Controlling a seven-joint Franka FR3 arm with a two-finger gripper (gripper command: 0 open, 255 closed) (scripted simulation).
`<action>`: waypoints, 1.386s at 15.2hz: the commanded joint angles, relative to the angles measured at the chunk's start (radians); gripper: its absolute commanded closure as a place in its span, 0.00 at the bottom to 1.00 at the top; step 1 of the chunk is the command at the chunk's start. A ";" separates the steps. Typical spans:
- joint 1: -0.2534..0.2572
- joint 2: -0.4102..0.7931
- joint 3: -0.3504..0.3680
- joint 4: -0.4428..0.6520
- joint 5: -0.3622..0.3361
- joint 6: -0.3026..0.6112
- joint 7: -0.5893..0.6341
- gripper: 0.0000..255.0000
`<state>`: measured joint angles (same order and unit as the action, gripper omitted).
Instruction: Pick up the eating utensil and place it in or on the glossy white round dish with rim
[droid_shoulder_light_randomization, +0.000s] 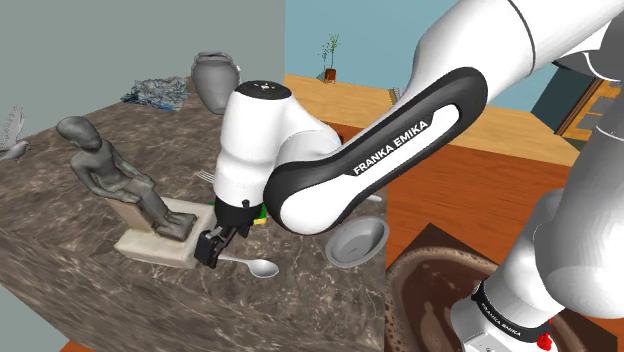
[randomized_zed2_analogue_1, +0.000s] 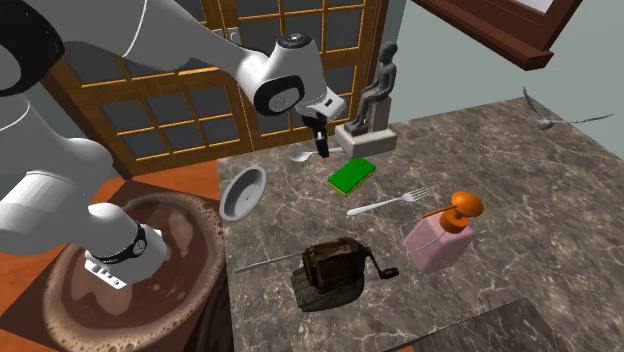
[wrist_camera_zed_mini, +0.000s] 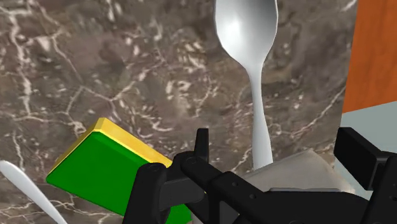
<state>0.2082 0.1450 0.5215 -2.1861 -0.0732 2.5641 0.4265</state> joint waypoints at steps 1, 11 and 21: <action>0.007 0.028 -0.006 0.005 -0.026 0.020 0.019 0.00; 0.018 0.062 -0.017 0.009 -0.056 0.045 0.040 0.00; 0.018 0.062 -0.017 0.009 -0.056 0.045 0.040 1.00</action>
<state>0.2262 0.2072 0.5046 -2.1770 -0.1296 2.6094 0.4664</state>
